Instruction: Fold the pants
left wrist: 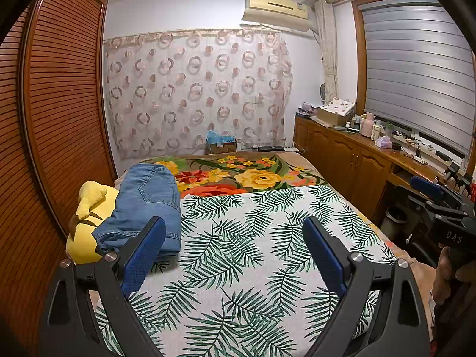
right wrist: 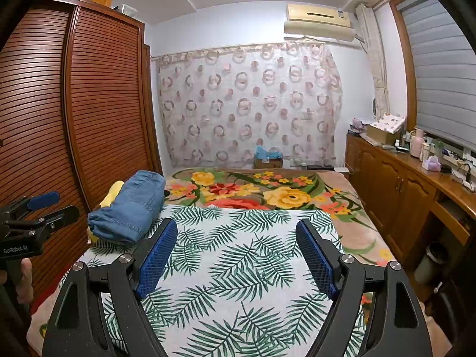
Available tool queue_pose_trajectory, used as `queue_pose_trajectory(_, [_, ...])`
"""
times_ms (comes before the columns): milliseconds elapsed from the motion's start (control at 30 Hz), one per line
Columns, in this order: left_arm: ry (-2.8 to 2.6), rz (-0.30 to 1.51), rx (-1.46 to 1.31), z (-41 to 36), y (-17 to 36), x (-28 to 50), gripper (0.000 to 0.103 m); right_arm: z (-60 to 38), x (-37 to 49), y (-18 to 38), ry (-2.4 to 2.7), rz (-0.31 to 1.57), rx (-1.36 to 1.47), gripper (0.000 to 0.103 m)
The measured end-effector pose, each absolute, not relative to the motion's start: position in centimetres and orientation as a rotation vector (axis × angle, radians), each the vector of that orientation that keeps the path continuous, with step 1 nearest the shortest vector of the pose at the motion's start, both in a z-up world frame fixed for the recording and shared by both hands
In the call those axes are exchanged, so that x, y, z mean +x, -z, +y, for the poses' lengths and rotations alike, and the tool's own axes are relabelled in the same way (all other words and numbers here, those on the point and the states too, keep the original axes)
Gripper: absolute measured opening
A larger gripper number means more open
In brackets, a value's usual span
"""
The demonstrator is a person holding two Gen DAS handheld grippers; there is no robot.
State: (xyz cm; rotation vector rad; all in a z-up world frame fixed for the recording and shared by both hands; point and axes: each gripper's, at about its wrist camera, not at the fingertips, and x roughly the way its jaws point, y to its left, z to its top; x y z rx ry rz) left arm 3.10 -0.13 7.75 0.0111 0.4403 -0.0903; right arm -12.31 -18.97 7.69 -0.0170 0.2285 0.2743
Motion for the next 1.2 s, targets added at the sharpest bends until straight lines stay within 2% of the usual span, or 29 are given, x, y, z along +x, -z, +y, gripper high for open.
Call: queue_pose_trajectory(1200, [0.093, 0.439, 0.009, -0.01, -7.51, 3.02, 0.094, -19.44, -11.99, -7.61, -0.28, 0.224, -0.019, 0.083])
